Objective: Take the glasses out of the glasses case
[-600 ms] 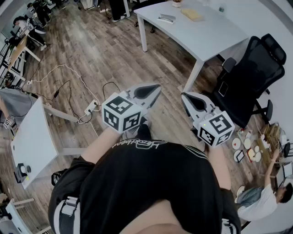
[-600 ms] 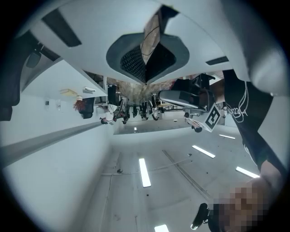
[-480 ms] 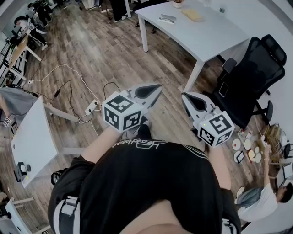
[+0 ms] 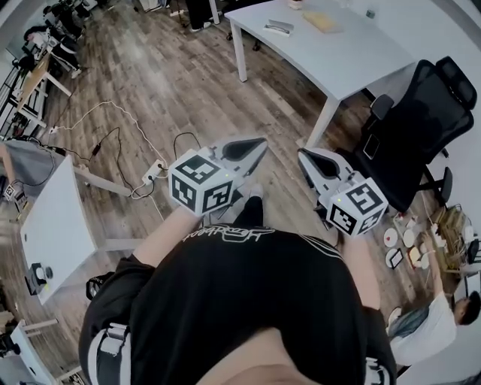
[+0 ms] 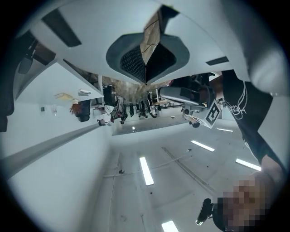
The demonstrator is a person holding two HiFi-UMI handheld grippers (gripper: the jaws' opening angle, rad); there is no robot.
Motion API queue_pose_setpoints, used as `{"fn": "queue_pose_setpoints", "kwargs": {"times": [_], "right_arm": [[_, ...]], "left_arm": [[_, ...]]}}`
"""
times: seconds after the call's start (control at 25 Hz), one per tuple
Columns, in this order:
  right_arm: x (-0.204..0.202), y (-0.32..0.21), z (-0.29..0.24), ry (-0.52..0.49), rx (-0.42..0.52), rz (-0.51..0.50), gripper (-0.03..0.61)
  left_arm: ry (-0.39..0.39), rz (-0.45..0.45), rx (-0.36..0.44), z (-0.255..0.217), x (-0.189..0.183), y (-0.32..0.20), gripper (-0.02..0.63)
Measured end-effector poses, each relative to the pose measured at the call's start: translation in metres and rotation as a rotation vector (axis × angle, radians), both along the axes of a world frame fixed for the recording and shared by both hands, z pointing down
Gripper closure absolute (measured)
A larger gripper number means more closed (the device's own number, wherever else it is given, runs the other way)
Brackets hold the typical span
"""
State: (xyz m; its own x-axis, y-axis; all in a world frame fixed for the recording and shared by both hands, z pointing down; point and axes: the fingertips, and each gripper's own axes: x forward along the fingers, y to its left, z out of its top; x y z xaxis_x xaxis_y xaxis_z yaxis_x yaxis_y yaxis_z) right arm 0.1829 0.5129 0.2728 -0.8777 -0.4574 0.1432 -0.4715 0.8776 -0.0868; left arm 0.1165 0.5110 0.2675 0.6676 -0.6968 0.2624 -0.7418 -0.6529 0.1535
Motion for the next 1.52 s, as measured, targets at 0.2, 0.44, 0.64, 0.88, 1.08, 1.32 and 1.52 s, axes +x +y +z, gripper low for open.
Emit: {"fn": "queue_pose_setpoints", "kwargs": {"times": [0.2, 0.44, 0.64, 0.88, 1.08, 1.32, 1.52], "right_arm": [[-0.004, -0.016, 0.01, -0.004, -0.02, -0.007, 0.569], [-0.005, -0.044, 0.039, 0.0, -0.054, 0.01, 0.569], [-0.009, -0.085, 0.059, -0.004, -0.081, 0.031, 0.569], [-0.03, -0.156, 0.067, -0.003, -0.113, 0.046, 0.569], [-0.053, -0.235, 0.064, -0.009, -0.136, 0.07, 0.569], [-0.086, -0.34, 0.05, -0.004, -0.148, 0.094, 0.569], [-0.108, -0.425, 0.033, 0.024, -0.09, 0.139, 0.569]], "left_arm": [[0.021, 0.008, -0.025, 0.015, -0.001, -0.017, 0.606], [0.038, 0.014, -0.055, 0.043, -0.007, -0.042, 0.606], [0.039, 0.024, -0.081, 0.062, -0.013, -0.081, 0.606], [0.053, 0.037, -0.118, 0.074, -0.034, -0.148, 0.606], [0.055, 0.053, -0.153, 0.073, -0.058, -0.228, 0.606], [0.057, 0.082, -0.163, 0.06, -0.089, -0.336, 0.606], [0.063, 0.103, -0.161, 0.05, -0.117, -0.42, 0.606]]}}
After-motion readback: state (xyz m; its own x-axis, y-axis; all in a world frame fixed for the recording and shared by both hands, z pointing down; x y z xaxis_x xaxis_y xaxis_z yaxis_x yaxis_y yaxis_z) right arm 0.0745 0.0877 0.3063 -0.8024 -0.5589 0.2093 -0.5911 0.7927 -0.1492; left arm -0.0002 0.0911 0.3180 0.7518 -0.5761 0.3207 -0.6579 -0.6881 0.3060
